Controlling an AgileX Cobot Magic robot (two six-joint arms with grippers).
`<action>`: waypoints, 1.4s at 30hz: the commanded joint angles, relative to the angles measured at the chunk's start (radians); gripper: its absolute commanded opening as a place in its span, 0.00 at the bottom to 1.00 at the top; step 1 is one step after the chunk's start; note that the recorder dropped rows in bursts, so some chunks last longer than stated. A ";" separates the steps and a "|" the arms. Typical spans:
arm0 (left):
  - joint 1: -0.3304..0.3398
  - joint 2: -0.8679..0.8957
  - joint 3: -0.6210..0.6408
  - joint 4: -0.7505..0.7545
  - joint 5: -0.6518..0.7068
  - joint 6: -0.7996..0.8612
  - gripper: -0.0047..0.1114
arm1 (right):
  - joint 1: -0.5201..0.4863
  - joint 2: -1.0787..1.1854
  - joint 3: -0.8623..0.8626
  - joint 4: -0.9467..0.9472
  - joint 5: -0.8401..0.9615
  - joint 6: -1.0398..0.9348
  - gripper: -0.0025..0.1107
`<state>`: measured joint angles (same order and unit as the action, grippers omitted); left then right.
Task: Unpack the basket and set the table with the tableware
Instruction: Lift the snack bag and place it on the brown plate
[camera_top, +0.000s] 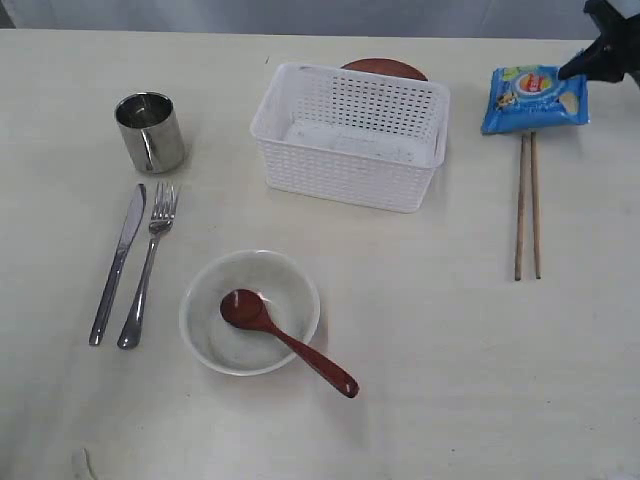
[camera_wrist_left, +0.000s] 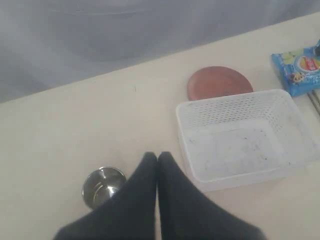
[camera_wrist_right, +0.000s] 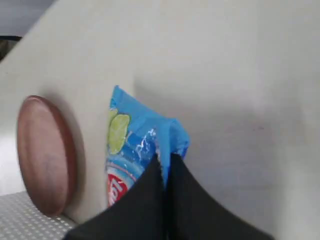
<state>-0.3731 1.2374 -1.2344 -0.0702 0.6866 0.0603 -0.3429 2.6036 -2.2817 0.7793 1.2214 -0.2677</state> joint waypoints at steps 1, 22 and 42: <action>-0.001 -0.009 0.007 -0.011 -0.007 0.006 0.04 | 0.020 -0.055 -0.091 0.073 0.000 -0.016 0.02; -0.001 -0.009 0.007 -0.011 0.015 0.019 0.04 | 0.398 0.045 -0.195 0.086 -0.328 0.003 0.02; -0.001 -0.018 0.075 -0.011 -0.031 0.029 0.04 | 0.402 0.100 -0.302 -0.121 -0.099 0.088 0.02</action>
<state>-0.3731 1.2338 -1.1642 -0.0719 0.6792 0.0861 0.0641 2.7096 -2.5422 0.6917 1.0843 -0.1959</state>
